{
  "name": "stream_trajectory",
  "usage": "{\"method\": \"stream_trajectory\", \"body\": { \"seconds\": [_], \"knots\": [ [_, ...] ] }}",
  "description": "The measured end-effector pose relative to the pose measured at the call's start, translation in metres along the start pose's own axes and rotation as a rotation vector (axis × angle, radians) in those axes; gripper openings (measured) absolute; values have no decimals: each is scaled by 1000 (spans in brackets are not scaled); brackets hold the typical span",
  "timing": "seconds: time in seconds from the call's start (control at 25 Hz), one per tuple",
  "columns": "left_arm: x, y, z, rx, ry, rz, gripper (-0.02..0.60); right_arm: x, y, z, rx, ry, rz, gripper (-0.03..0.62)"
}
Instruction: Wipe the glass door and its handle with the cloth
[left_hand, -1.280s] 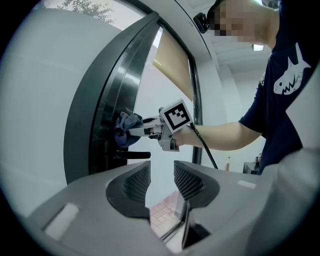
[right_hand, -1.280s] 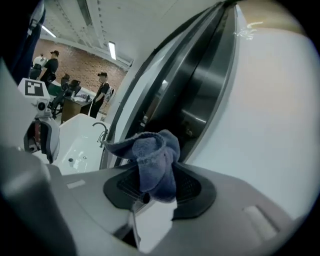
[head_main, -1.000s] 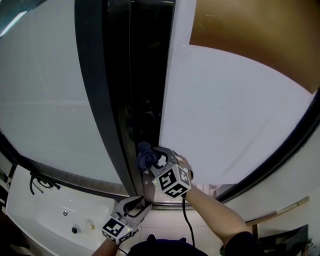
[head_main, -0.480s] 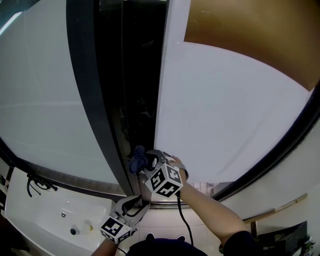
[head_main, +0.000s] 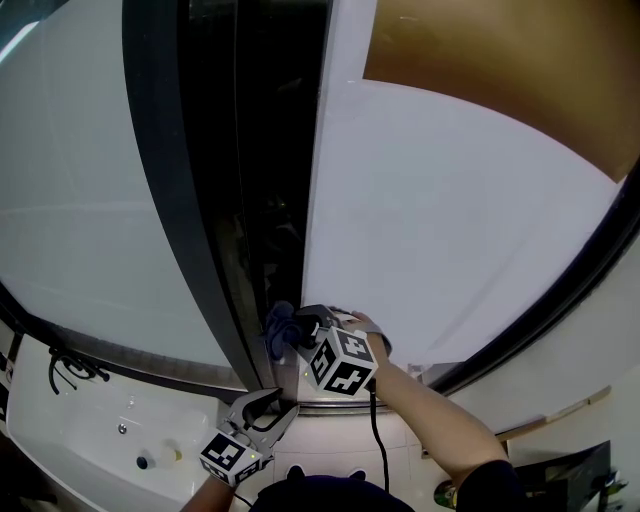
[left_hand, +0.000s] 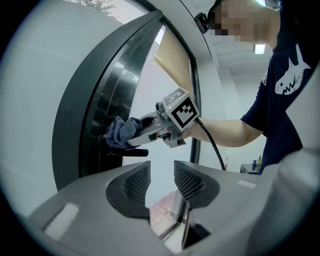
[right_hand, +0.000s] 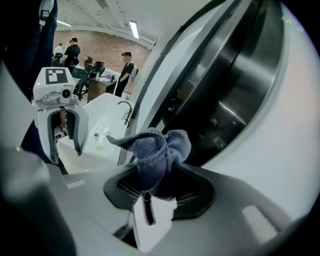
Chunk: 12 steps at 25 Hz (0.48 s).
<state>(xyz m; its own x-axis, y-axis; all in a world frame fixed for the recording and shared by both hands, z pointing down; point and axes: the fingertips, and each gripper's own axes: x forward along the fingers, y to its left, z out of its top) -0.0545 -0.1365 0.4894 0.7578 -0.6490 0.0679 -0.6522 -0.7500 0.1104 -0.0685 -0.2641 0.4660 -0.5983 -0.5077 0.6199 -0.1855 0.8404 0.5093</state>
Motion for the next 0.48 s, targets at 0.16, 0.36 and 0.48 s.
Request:
{"method": "stream_trajectory", "body": {
  "seconds": [0.16,0.36,0.48],
  "knots": [
    [4,0,4,4,-10,-4,141,-16,-2,-22,14,28,8,146],
    [11,-5,13,-1,-16,-19,141,-35,-3,-49,14,70,4,147],
    [14,-7,11,8,-14,-28,141,-42,-4,-66,23,93,-7,147]
  ]
}}
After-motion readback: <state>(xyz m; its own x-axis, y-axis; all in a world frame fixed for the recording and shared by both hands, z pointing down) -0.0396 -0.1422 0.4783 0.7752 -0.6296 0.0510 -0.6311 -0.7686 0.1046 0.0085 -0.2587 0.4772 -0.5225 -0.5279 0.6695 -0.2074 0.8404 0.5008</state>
